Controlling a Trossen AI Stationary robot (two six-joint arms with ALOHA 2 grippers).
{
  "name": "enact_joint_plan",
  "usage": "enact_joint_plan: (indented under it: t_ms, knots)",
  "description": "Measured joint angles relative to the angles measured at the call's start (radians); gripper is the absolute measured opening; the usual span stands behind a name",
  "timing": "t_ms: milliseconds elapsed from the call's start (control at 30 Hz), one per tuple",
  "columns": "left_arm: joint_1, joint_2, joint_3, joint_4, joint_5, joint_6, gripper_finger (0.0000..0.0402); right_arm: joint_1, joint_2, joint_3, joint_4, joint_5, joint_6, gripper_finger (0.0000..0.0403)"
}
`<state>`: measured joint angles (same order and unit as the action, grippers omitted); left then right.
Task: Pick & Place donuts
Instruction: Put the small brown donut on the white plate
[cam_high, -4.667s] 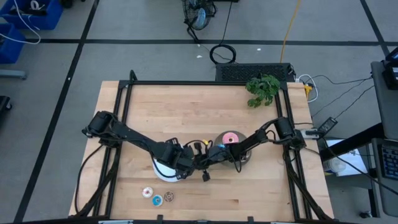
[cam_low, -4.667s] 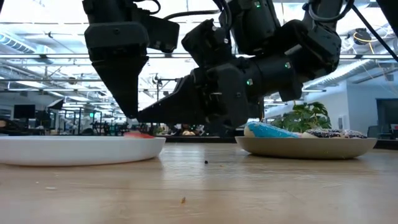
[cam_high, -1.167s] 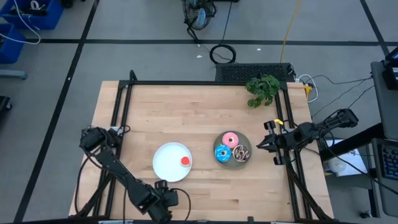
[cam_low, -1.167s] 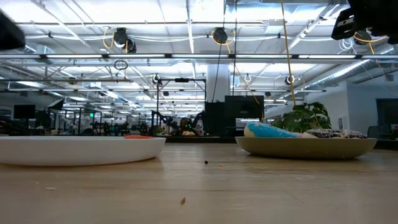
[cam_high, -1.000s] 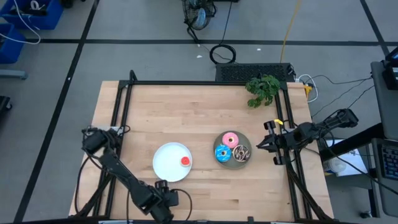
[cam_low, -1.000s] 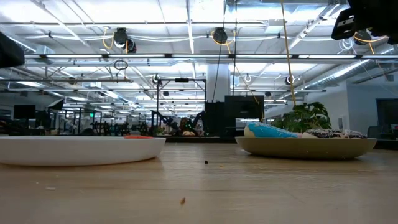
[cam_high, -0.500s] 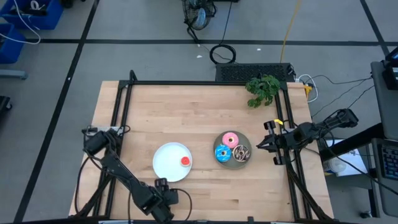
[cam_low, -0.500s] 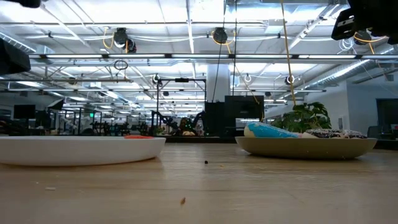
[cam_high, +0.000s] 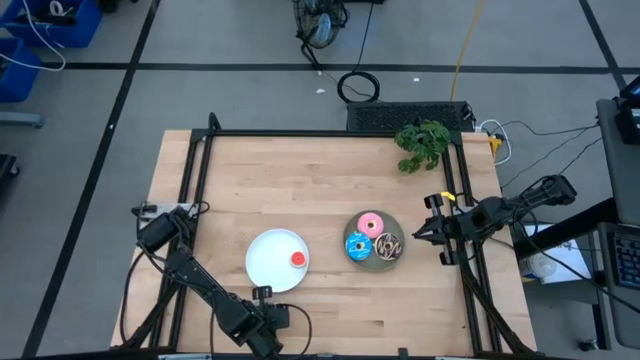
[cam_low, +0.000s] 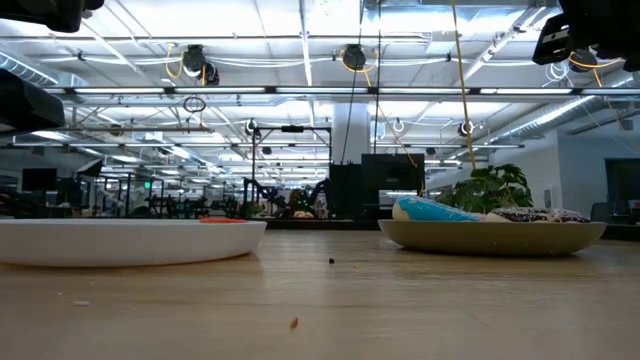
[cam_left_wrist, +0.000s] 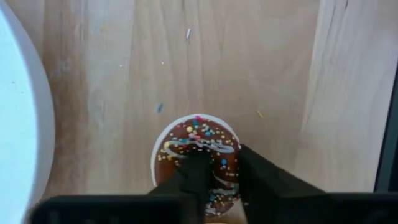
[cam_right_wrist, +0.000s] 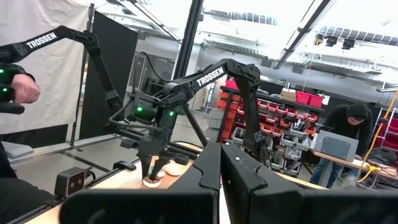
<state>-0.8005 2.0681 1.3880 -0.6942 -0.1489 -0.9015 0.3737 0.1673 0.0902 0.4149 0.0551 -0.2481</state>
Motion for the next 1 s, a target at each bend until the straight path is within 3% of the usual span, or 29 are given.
enact_joint_plan:
  t_ms: [133, 333, 600, 800, 1000]
  knots:
    - [0.006, -0.021, -0.003, 0.008, 0.052, -0.004, 0.0013, 0.000, 0.000, 0.000, 0.000, 0.000, 0.000, 0.0000]
    - [0.006, -0.116, 0.021, -0.049, 0.025, 0.005, 0.0016, 0.000, 0.000, 0.000, -0.001, 0.000, 0.000, 0.0000]
    - [0.016, -0.191, 0.206, -0.404, -0.138, 0.094, 0.0016, 0.000, 0.001, 0.000, -0.001, 0.000, 0.000, 0.0000]
    - [0.055, -0.254, 0.284, -0.574, -0.129, 0.171, 0.0007, 0.000, 0.001, 0.000, -0.001, 0.000, 0.000, 0.0000]
    - [0.104, -0.327, 0.288, -0.641, -0.128, 0.191, 0.0016, 0.000, 0.001, 0.000, -0.001, 0.000, 0.000, 0.0000]
